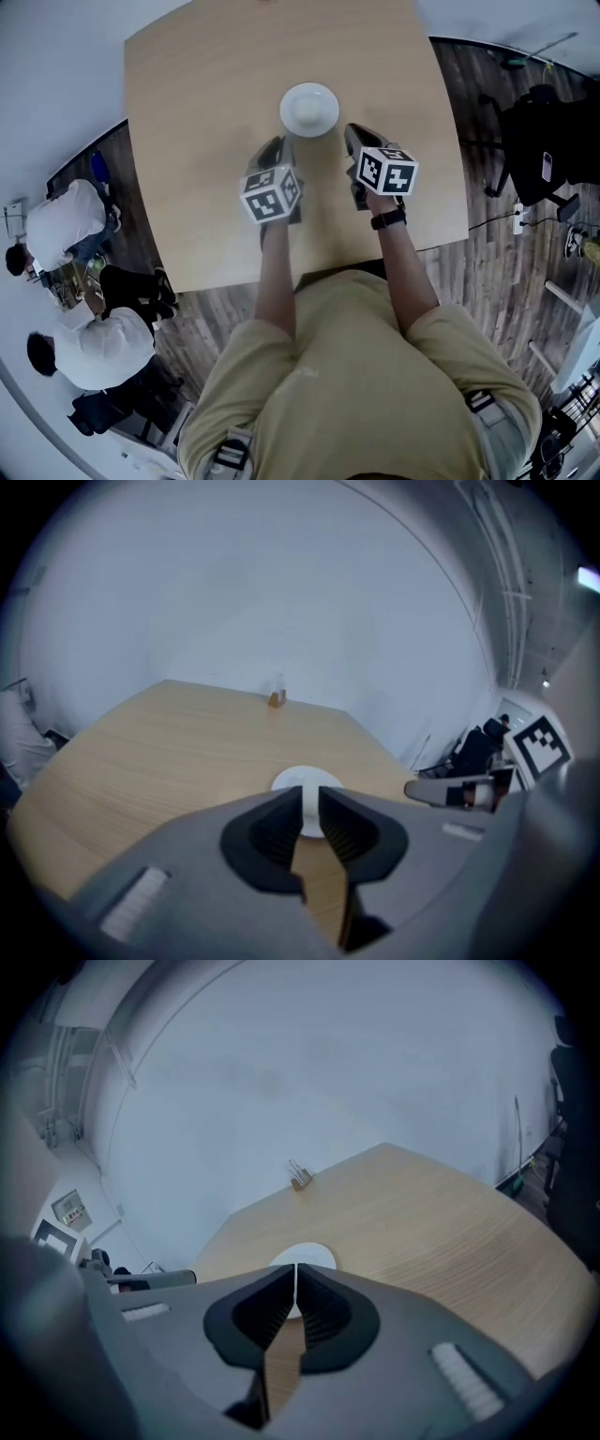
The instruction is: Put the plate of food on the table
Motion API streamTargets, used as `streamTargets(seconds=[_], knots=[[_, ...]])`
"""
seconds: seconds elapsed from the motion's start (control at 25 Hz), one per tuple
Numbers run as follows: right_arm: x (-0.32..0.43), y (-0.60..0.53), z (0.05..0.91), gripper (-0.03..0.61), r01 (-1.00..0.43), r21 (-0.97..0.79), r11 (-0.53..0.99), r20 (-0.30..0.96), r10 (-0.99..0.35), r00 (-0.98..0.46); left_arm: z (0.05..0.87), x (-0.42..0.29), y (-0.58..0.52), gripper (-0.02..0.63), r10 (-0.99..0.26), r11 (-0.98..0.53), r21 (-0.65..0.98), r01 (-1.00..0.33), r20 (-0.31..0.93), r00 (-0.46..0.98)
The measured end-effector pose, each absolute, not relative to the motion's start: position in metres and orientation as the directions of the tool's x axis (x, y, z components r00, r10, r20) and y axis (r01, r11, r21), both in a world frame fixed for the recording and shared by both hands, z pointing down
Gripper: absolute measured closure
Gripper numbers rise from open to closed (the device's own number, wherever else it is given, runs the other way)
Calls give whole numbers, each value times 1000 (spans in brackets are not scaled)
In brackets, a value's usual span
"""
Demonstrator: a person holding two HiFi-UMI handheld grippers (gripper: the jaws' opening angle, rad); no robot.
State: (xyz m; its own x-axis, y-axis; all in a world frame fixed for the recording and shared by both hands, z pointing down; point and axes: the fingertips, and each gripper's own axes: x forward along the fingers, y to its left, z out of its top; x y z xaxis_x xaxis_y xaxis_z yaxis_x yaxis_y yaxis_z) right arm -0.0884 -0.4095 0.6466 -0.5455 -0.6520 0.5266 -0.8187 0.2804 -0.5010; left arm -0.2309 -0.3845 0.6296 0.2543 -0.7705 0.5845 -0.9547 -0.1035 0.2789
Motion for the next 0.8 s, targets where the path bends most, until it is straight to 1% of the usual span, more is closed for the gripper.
streamTargets(seconds=[0.12,0.24,0.36,0.48,0.64,0.8], knots=[[-83,-389,605,569,-833,-443,332,456,-716,-529,589,-226,-360,565,-828,-151,249,-957,497,260],[-75,-377,561,574,-842,-382,380,363,-777,-515,548,-217,-345,604,-884,-189,204,-961,391,257],[-64,-358,530,574,-867,-289,406,309,-818,-486,515,-203,-326,612,-915,-230,168,-959,297,272],[-59,-337,506,575,-895,-170,412,273,-853,-445,491,-200,-308,613,-929,-257,122,-959,242,280],[-59,-315,474,575,-901,-61,429,187,-882,-432,467,-205,-288,614,-945,-263,45,-964,191,267],[-54,-296,457,575,-904,23,427,134,-897,-421,450,-217,-271,612,-959,-246,41,-968,132,250]])
